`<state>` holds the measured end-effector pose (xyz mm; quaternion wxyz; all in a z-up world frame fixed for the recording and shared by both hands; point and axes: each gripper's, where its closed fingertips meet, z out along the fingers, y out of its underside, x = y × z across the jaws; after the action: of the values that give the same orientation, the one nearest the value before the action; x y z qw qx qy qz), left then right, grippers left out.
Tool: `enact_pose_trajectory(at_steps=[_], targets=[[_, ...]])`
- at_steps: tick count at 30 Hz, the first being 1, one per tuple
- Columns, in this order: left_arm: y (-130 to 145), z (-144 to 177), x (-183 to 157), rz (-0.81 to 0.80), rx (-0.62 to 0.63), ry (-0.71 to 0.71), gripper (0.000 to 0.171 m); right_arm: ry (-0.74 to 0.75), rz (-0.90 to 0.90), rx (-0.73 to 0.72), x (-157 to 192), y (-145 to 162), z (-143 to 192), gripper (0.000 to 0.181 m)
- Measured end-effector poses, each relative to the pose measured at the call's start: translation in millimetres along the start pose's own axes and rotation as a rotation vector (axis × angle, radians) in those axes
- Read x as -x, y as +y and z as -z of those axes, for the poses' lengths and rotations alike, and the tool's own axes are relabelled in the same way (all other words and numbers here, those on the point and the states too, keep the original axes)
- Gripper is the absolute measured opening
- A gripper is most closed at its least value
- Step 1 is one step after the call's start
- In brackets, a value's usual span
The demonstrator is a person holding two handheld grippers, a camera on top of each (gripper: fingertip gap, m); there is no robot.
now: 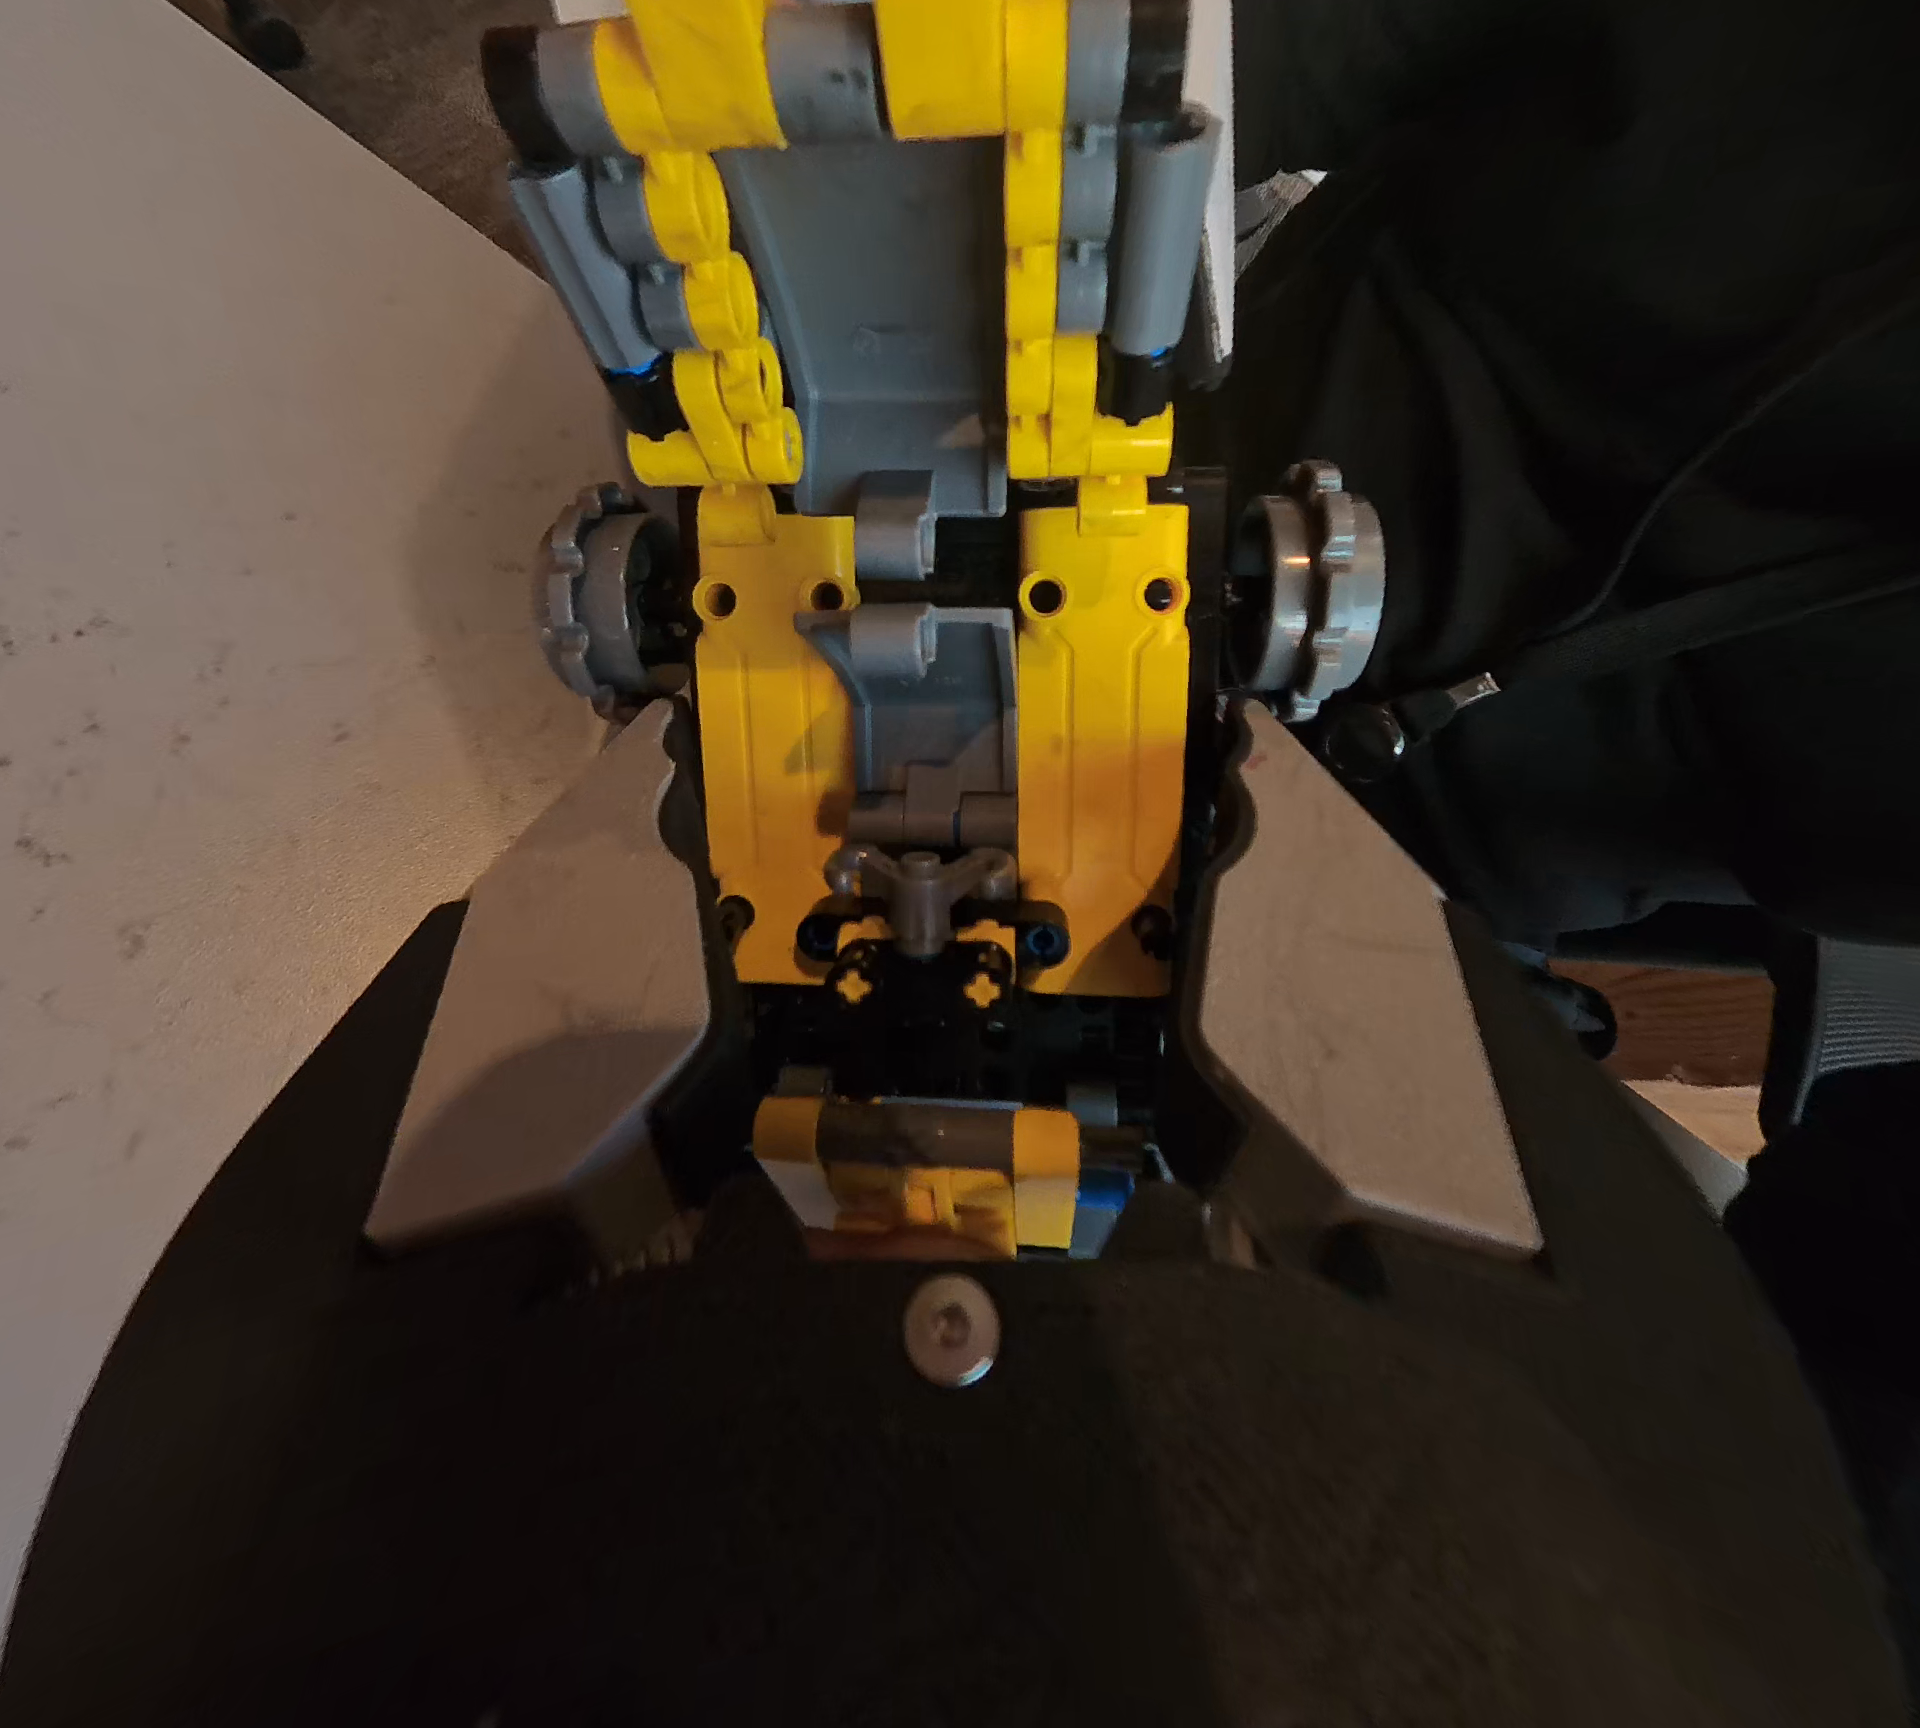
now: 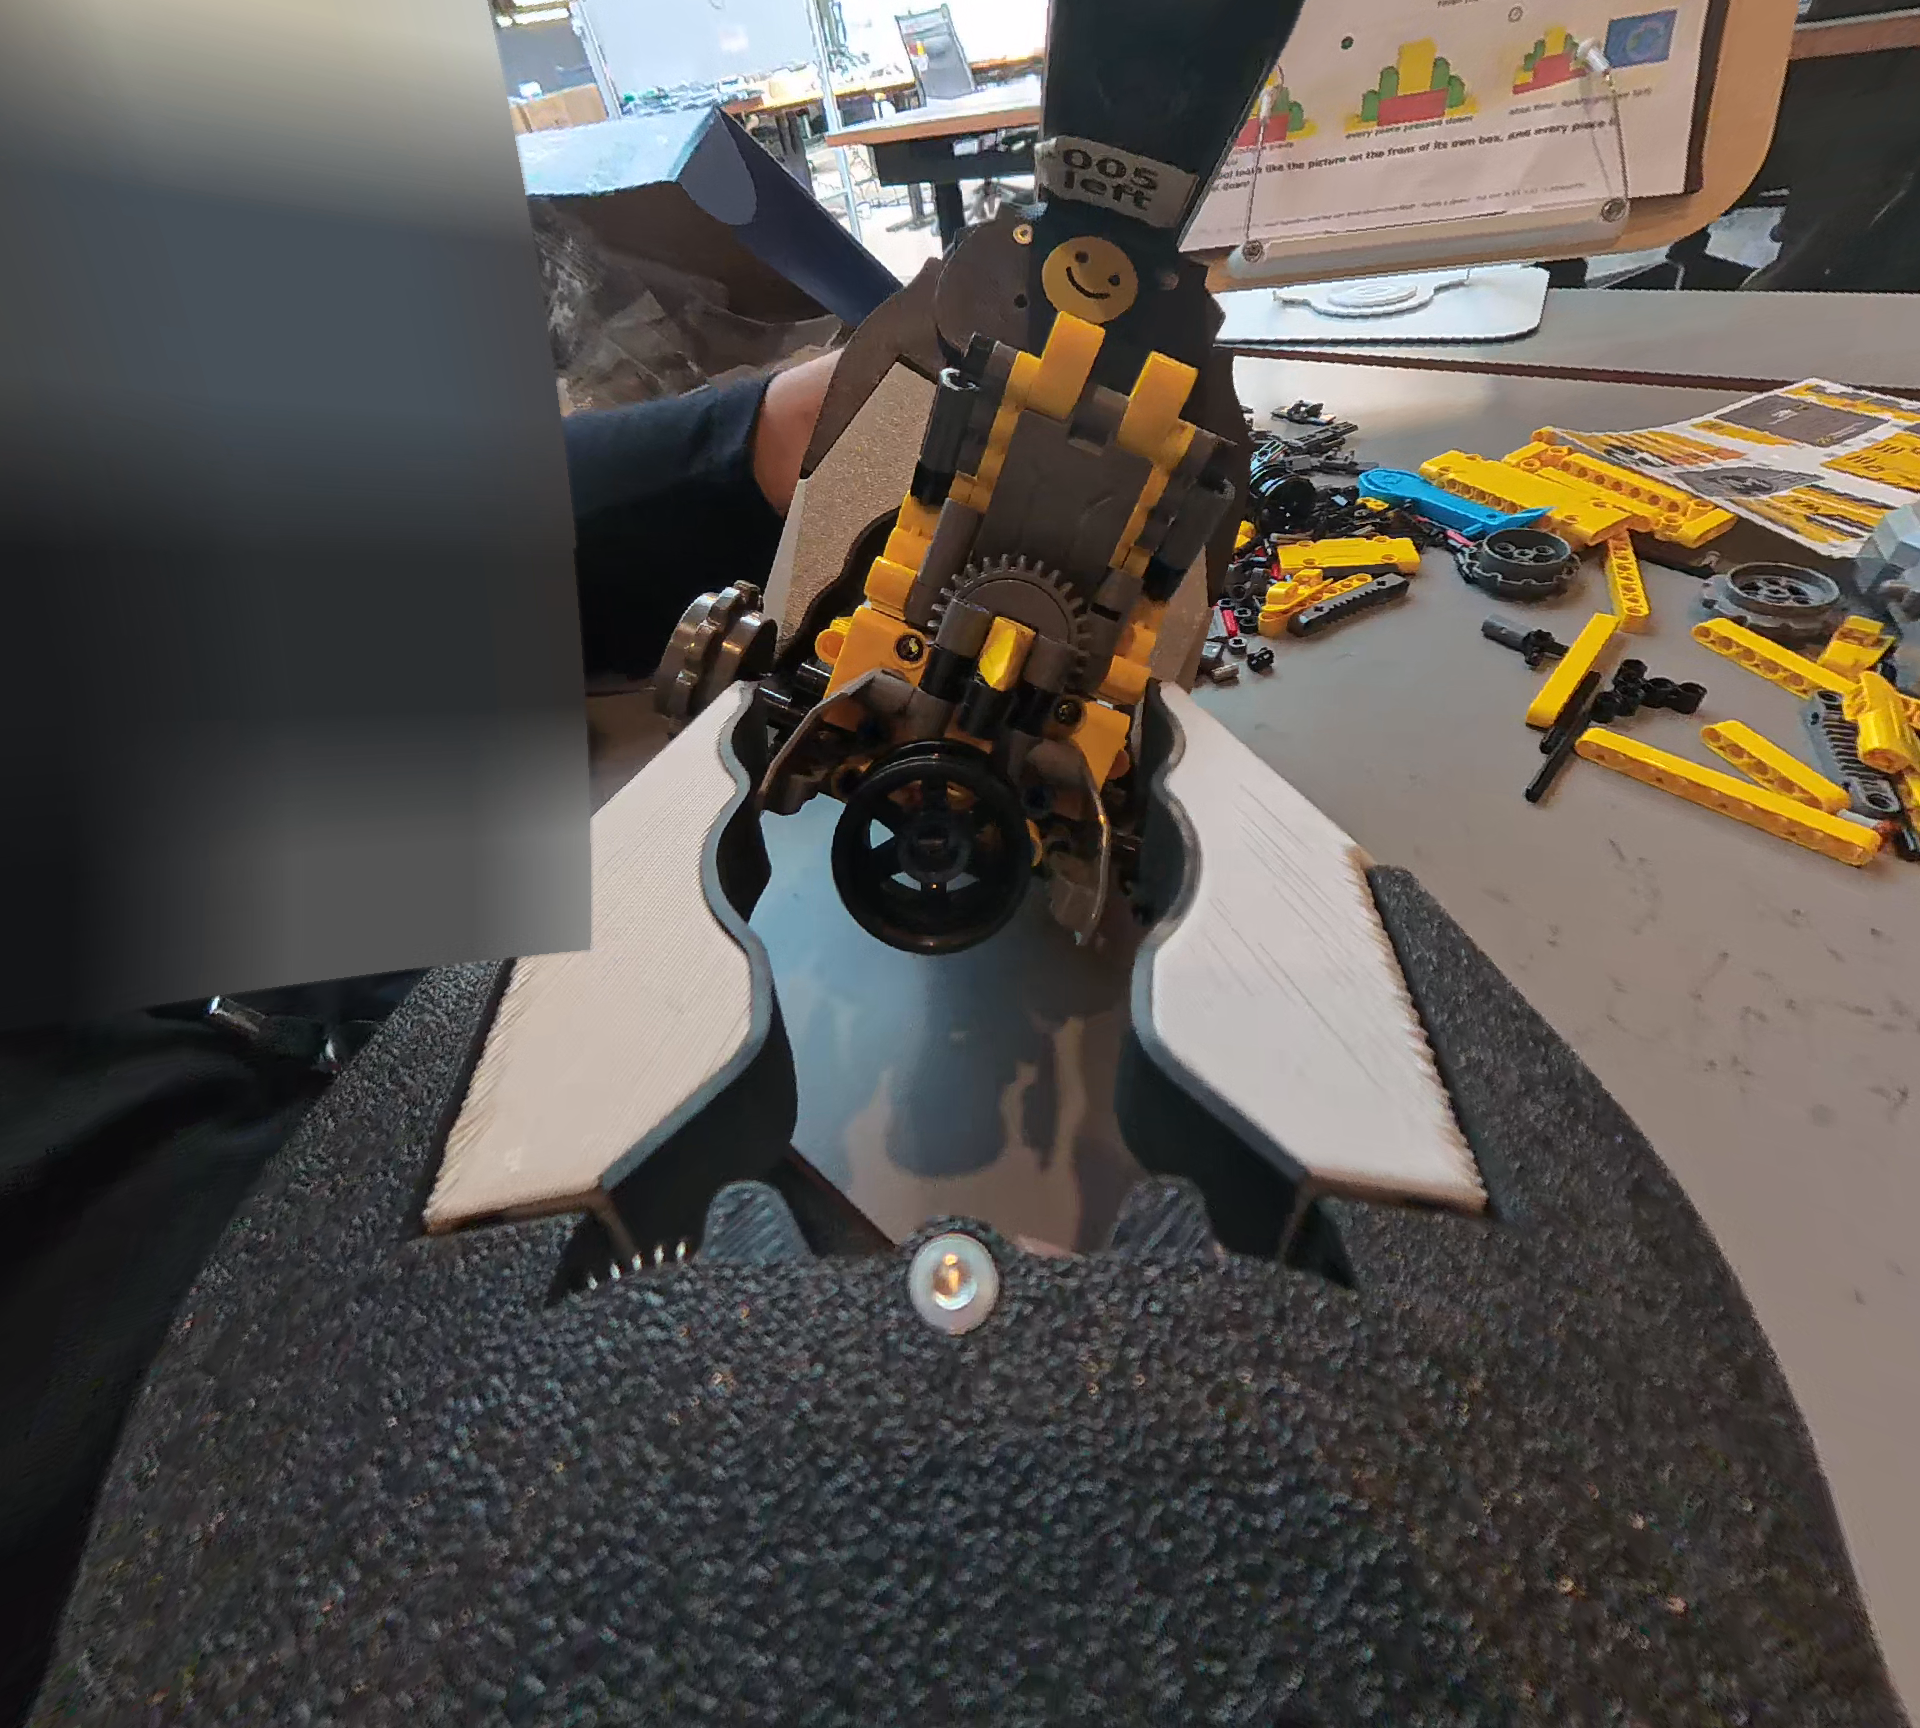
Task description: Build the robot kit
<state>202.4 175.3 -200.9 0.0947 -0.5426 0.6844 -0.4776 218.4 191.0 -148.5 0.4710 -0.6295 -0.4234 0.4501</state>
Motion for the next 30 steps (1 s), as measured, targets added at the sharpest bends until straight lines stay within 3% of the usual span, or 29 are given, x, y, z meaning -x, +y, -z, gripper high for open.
enact_pose_trajectory(at_steps=[7,30], targets=[[-3.7,2.3,-0.3,0.008,-0.046,0.015,0.097,-0.003,-0.003,-0.013,-1.1,-5.4,1.0,0.068],[-1.5,-0.4,-0.6,-0.007,-0.026,0.003,0.097,-0.005,-0.011,-0.032,0.3,-0.4,2.1,0.071]])
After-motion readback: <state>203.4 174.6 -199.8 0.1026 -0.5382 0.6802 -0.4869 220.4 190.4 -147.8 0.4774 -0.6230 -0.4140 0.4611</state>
